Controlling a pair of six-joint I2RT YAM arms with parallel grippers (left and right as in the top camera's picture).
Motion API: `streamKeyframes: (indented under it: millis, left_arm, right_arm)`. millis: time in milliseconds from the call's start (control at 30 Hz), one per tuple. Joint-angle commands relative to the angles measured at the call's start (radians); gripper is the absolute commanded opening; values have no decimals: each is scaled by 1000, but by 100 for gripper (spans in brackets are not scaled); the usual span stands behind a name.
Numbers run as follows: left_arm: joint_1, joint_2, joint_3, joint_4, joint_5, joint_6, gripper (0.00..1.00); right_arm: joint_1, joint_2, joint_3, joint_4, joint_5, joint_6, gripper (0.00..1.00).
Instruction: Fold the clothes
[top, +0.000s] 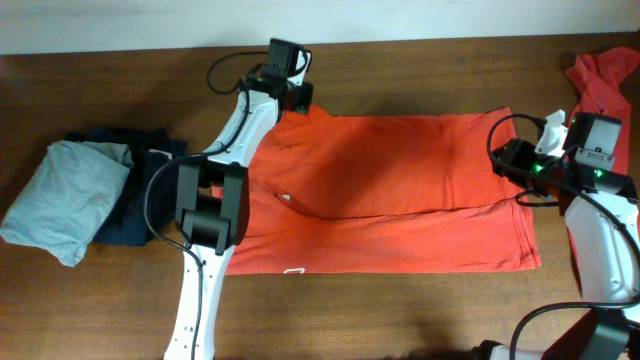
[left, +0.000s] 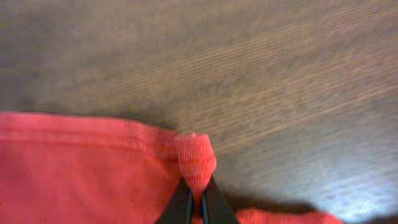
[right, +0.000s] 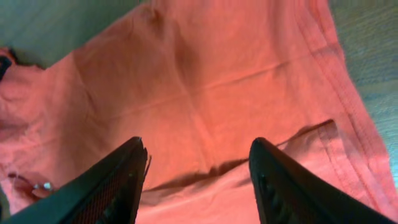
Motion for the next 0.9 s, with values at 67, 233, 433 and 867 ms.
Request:
streamKeyframes:
  millis: [67, 233, 433, 867]
  left_arm:
    - [-2, 10, 182, -164, -7, 12, 0]
    - [-8, 10, 292, -330, -7, 12, 0]
    - [-15, 10, 349, -435, -7, 12, 0]
    - [-26, 10, 351, -452, -8, 12, 0]
  right_arm:
    - [5, 8, 19, 73, 40, -3, 57]
    - [3, 60, 19, 128, 68, -3, 56]
    - [-4, 207, 31, 215, 71, -8, 57]
    - [-73, 521, 325, 209, -20, -82, 64]
